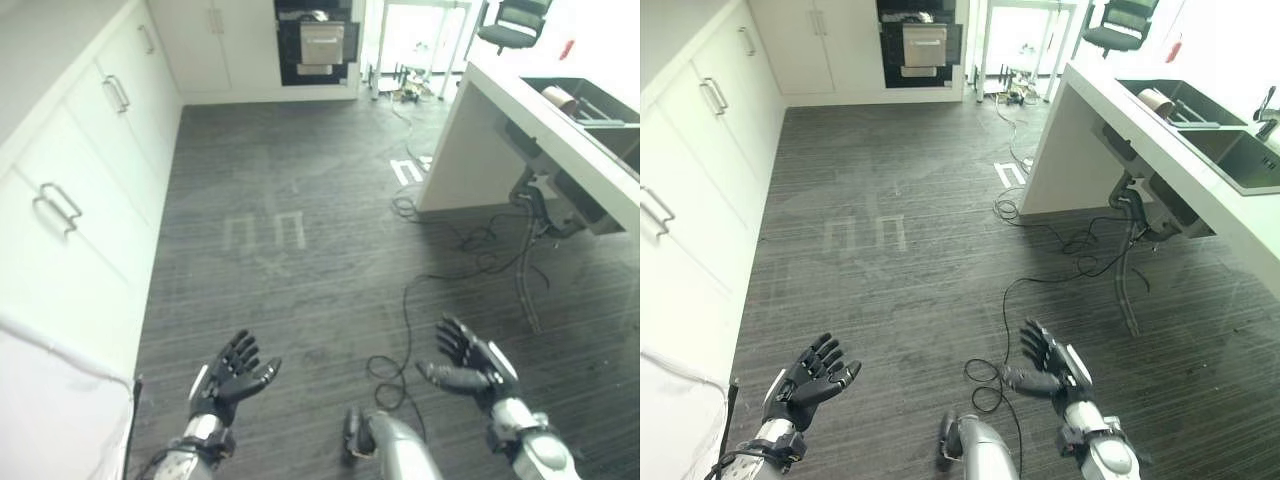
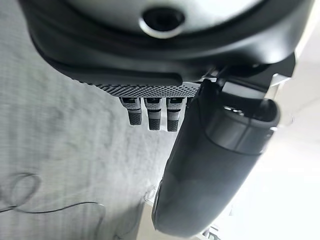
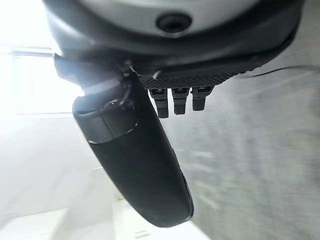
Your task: Place the dishes in the dishwasher.
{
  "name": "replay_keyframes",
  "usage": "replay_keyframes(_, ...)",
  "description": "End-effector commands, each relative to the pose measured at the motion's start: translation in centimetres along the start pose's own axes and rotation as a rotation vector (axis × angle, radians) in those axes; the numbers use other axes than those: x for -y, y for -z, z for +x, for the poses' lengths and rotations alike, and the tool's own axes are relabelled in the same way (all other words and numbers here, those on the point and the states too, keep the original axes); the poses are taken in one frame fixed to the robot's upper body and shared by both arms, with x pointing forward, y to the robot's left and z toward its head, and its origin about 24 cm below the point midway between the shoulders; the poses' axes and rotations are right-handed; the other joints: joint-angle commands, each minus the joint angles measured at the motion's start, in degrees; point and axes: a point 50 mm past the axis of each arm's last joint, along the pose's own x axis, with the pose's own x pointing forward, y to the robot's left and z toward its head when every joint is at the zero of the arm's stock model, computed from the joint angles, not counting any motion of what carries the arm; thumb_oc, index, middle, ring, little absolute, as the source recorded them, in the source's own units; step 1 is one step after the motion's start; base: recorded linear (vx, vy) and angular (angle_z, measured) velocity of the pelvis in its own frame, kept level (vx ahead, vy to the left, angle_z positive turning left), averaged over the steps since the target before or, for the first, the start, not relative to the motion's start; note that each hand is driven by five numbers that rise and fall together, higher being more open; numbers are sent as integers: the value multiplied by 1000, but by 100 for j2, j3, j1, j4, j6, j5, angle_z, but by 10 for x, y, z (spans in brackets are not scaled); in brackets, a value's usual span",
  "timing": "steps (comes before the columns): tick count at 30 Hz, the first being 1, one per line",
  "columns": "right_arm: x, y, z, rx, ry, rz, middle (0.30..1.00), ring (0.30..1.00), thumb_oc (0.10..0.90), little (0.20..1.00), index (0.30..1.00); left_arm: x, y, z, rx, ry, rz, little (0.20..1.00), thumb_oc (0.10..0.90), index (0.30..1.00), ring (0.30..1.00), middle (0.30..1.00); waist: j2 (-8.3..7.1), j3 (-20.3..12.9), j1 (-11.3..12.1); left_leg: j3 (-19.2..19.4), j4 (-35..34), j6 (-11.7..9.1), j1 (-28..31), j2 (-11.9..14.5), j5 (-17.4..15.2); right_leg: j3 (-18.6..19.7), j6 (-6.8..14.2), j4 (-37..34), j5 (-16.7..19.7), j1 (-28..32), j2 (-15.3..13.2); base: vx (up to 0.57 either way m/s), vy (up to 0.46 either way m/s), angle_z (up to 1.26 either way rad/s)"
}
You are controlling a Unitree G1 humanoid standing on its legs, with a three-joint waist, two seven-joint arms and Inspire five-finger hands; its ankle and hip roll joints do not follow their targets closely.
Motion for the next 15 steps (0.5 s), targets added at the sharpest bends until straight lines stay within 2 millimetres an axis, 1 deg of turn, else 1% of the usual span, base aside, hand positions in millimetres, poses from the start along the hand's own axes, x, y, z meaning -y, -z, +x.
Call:
replay_keyframes(1, 14, -47, 5, 236, 1, -59, 900, 900, 800, 900, 900, 17, -59, 8, 294, 142, 77, 900, 800, 900, 900, 900, -412, -199, -43, 51, 1264, 184, -1195, 899, 1800, 455, 1603, -615, 139, 759, -721, 242, -225, -18)
replay_keyframes(2, 15, -47, 5, 238, -3, -62, 900, 900, 800, 900, 900, 18, -59, 8, 298, 147, 83, 900, 800, 900, 900, 900, -423, -177, -26, 78, 1487, 180, -1390, 931, 1838, 475, 1576, -615, 106, 816, -715, 263, -231, -44)
replay_keyframes(3, 17, -50, 4, 249, -3, -68, 900, 900, 800, 900, 900, 19, -60, 6, 308, 161, 97, 900, 800, 900, 900, 900, -448, -76, 80, 215, 1864, 214, -2099, 1123, 1894, 461, 1516, -615, -23, 1061, -693, 242, -165, -70)
replay_keyframes(4, 18, -51, 5, 254, -4, -68, 900, 900, 800, 900, 900, 19, -61, 6, 311, 162, 95, 900, 800, 900, 900, 900, -430, -26, 139, 280, 1722, 261, -2259, 1191, 1822, 455, 1521, -615, -79, 1155, -654, 367, -123, -75)
replay_keyframes(5, 15, -54, 10, 260, -21, -63, 900, 900, 800, 900, 900, 17, -61, 5, 316, 145, 78, 900, 800, 900, 900, 900, -337, 8, 193, 473, 807, 290, -2207, 1264, 1804, 535, 1569, -615, -215, 1267, -509, 356, 0, -69)
replay_keyframes(6, 13, -55, 12, 261, -32, -63, 900, 900, 800, 900, 900, 16, -61, 3, 318, 137, 72, 900, 800, 900, 900, 900, -288, 19, 224, 615, 141, 293, -2082, 1306, 1830, 636, 1608, -615, -283, 1325, -429, 427, 86, -76)
replay_keyframes(7, 9, -56, 14, 262, -44, -63, 900, 900, 800, 900, 900, 14, -62, 2, 323, 129, 76, 900, 800, 900, 900, 900, -211, 7, 252, 738, -717, 295, -1997, 1346, 1863, 773, 1666, -615, -370, 1370, -317, 327, 120, -112)
replay_keyframes(8, 8, -57, 15, 263, -50, -64, 900, 900, 800, 900, 900, 13, -62, 1, 324, 126, 82, 900, 800, 900, 900, 900, -123, 36, 282, 736, -779, 284, -2125, 1440, 1718, 844, 1701, -615, -425, 1428, -214, 422, 202, -81)
replay_keyframes(9, 5, -59, 14, 270, -63, -72, 900, 900, 800, 900, 900, 12, -63, -1, 327, 119, 82, 900, 800, 900, 900, 900, 111, 31, 300, 497, -779, 205, -2666, 1637, 1389, 986, 1760, -615, -537, 1498, 32, 419, 190, -66)
replay_keyframes(10, 4, -61, 13, 273, -67, -80, 900, 900, 800, 900, 900, 12, -62, -2, 324, 116, 76, 900, 800, 900, 900, 900, 189, 12, 321, 315, -779, 149, -2912, 1678, 1383, 1103, 1762, -615, -599, 1545, 125, 458, 174, -35)
replay_keyframes(11, 3, -61, 12, 276, -70, -86, 900, 900, 800, 900, 900, 11, -62, -3, 324, 115, 75, 900, 800, 900, 900, 900, 227, 8, 359, 124, -779, 106, -3142, 1659, 1391, 1221, 1746, -615, -661, 1624, 203, 493, 127, -48)
replay_keyframes(12, 2, -63, 10, 284, -70, -97, 900, 900, 800, 900, 900, 11, -60, -6, 330, 119, 83, 900, 800, 900, 900, 900, 270, 10, 441, -100, -779, 60, -3442, 1610, 1487, 1425, 1706, -615, -836, 1852, 343, 571, 160, -68)
replay_keyframes(13, 3, -67, 10, 296, -67, -106, 900, 900, 800, 900, 900, 12, -62, -7, 338, 127, 91, 900, 800, 900, 900, 900, 265, 4, 502, -136, -779, 89, -3487, 1563, 1497, 1523, 1714, -615, -963, 2025, 324, 689, 220, -113)
replay_keyframes(14, 3, -73, 13, 312, -67, -108, 900, 900, 800, 900, 900, 14, -67, -5, 355, 132, 107, 900, 800, 900, 900, 900, 245, -20, 506, -88, -779, 136, -3381, 1577, 1428, 1523, 1793, -615, -998, 2141, 197, 594, 210, -122)
replay_keyframes(15, 4, -76, 12, 321, -65, -107, 900, 900, 800, 900, 900, 15, -72, -4, 367, 136, 122, 900, 800, 900, 900, 900, 248, -41, 488, -70, -779, 183, -3301, 1570, 1435, 1530, 1842, -615, -1036, 2243, 144, 483, 170, -115)
